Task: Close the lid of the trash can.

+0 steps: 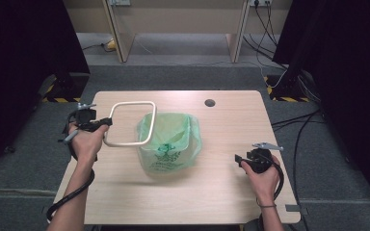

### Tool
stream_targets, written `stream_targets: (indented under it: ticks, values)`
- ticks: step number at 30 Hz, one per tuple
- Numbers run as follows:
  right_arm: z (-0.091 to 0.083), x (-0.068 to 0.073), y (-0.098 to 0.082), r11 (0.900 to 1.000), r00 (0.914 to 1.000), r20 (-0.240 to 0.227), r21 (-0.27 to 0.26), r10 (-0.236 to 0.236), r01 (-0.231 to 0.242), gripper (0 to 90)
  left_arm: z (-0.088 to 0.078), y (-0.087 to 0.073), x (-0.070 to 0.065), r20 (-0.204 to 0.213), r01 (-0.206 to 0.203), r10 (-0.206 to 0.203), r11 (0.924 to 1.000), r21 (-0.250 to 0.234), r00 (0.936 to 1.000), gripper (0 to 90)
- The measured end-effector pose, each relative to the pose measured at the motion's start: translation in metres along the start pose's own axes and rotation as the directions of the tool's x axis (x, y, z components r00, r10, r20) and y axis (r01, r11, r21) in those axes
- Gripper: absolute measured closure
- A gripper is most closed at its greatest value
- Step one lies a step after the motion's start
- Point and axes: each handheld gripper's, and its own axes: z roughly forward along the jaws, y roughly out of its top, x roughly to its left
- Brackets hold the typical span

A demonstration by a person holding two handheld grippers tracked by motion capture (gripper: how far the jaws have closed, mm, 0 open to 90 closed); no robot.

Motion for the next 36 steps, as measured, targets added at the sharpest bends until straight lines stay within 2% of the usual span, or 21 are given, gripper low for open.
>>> stream_targets:
  ticks: [36]
  values:
    - [0.001,0.000,-0.001,1.000,1.0000,-0.004,0.003,0.001,-0.001,42.2,0.005,0.001,-0.018,0.016,-0.027,0.027,0.9994,0.023,0.9995,81.3]
